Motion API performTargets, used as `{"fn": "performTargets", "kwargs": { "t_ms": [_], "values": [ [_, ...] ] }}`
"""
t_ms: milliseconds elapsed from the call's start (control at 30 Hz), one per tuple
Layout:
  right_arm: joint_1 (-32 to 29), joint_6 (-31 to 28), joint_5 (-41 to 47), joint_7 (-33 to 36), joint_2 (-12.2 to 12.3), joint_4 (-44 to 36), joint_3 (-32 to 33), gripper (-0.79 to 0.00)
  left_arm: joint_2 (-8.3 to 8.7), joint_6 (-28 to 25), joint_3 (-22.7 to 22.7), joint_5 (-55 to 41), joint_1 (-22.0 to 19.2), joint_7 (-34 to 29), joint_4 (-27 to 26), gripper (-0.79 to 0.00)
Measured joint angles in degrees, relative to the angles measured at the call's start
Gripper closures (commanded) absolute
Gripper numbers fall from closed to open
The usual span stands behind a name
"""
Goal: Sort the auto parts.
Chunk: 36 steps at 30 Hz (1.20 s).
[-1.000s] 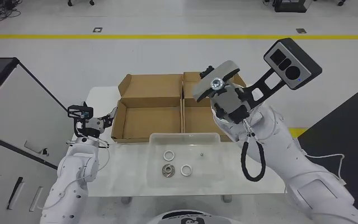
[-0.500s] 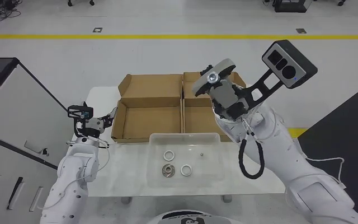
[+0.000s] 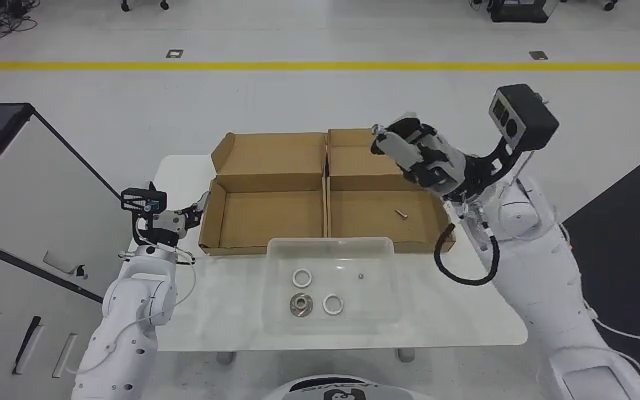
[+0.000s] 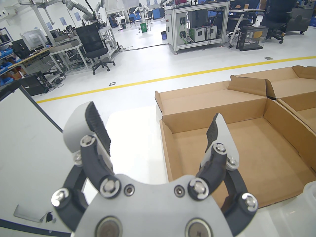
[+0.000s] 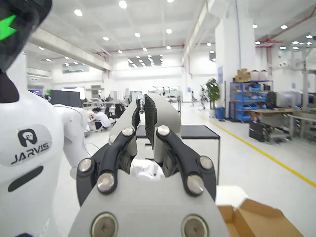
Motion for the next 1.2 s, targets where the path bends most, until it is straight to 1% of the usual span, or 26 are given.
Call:
{"fn": "performTargets", "kwargs": {
  "t_ms": [100, 133, 233, 333, 433, 500, 633, 733, 833, 933, 1067, 1200],
  "values": [
    [-0.43, 1.46, 0.75, 8.73, 1.4, 0.1, 4.79, 0.0, 0.0, 0.0, 0.0, 0.0, 0.0, 0.0, 0.0, -0.785],
    [0.02, 2.09, 0.16, 12.8, 1.95, 0.23, 6.42, 0.0, 0.0, 0.0, 0.0, 0.0, 0.0, 0.0, 0.0, -0.785],
    [1.88, 2.98, 0.29, 21.79, 3.04, 1.06, 9.15, 0.0, 0.0, 0.0, 0.0, 0.0, 0.0, 0.0, 0.0, -0.785],
    [5.4, 3.24, 0.1, 32.07, 4.14, 2.62, 10.41, 0.0, 0.0, 0.0, 0.0, 0.0, 0.0, 0.0, 0.0, -0.785],
    [9.03, 3.78, -1.41, 38.55, 4.91, 3.74, 9.51, 0.0, 0.0, 0.0, 0.0, 0.0, 0.0, 0.0, 0.0, -0.785],
    [11.73, 5.83, -4.49, 40.2, 5.73, 3.68, 7.17, 0.0, 0.0, 0.0, 0.0, 0.0, 0.0, 0.0, 0.0, -0.785],
    [16.26, 7.54, -9.8, 41.66, 7.64, 4.75, 1.04, 0.0, 0.0, 0.0, 0.0, 0.0, 0.0, 0.0, 0.0, -0.785],
    [20.16, 8.35, -14.32, 42.5, 9.49, 6.05, -4.93, 0.0, 0.0, 0.0, 0.0, 0.0, 0.0, 0.0, 0.0, -0.785],
    [25.1, 8.34, -19.62, 42.5, 11.84, 8.46, -12.83, 0.0, 0.0, 0.0, 0.0, 0.0, 0.0, 0.0, 0.0, -0.785],
    [29.38, 7.54, -20.63, 41.69, 13.65, 11.21, -19.54, 0.0, 0.0, 0.0, 0.0, 0.0, 0.0, 0.0, 0.0, -0.785],
    [35.87, 5.66, -18.83, 39.8, 15.67, 15.2, -30.4, 0.0, 0.0, 0.0, 0.0, 0.0, 0.0, 0.0, 0.0, -0.785],
    [41.94, 4.58, -17.71, 38.73, 16.38, 18.32, -40.27, 0.0, 0.0, 0.0, 0.0, 0.0, 0.0, 0.0, 0.0, -0.785]
  ]
}}
